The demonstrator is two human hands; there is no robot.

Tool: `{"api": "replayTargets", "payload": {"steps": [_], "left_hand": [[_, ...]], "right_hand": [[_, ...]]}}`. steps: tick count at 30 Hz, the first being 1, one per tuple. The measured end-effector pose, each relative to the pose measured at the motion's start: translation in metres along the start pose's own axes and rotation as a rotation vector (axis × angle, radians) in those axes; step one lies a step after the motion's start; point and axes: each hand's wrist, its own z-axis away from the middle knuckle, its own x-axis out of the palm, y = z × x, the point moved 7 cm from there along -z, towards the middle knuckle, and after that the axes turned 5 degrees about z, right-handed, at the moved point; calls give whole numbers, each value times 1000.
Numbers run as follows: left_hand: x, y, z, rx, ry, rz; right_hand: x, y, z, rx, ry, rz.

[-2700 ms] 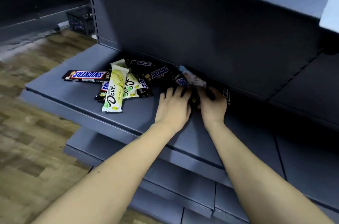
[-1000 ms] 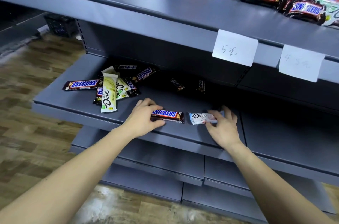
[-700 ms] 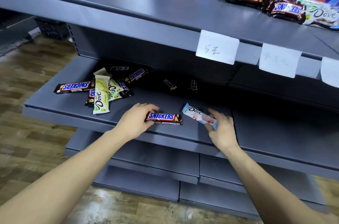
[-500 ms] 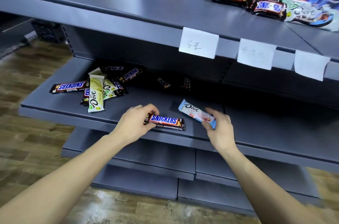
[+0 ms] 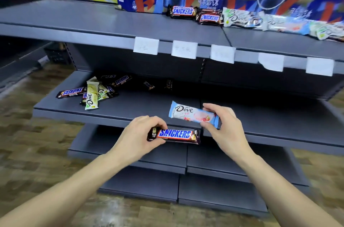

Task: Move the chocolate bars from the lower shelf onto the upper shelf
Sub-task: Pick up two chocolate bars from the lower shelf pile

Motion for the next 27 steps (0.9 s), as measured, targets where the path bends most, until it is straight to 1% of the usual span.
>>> {"api": "replayTargets", "payload": {"steps": [6,10,16,19,22,27], "left_hand": [[-1,85,27,25,40,72],[-2,139,40,94,71,45],[-14,197,34,161,123,30],[-19,221,24,199,143,8],[-21,239,14,238,159,-14],[-25,261,-3,268,202,-48]], "right_hand": [[-80,-14,30,-132,53,13],[-129,-18,50,-198,99,31],[-191,-15,63,-223,143,42],[-217,-12,65,-241,162,83],[-239,-5,64,-245,216,108],[-263,9,54,-234,252,153]]}}
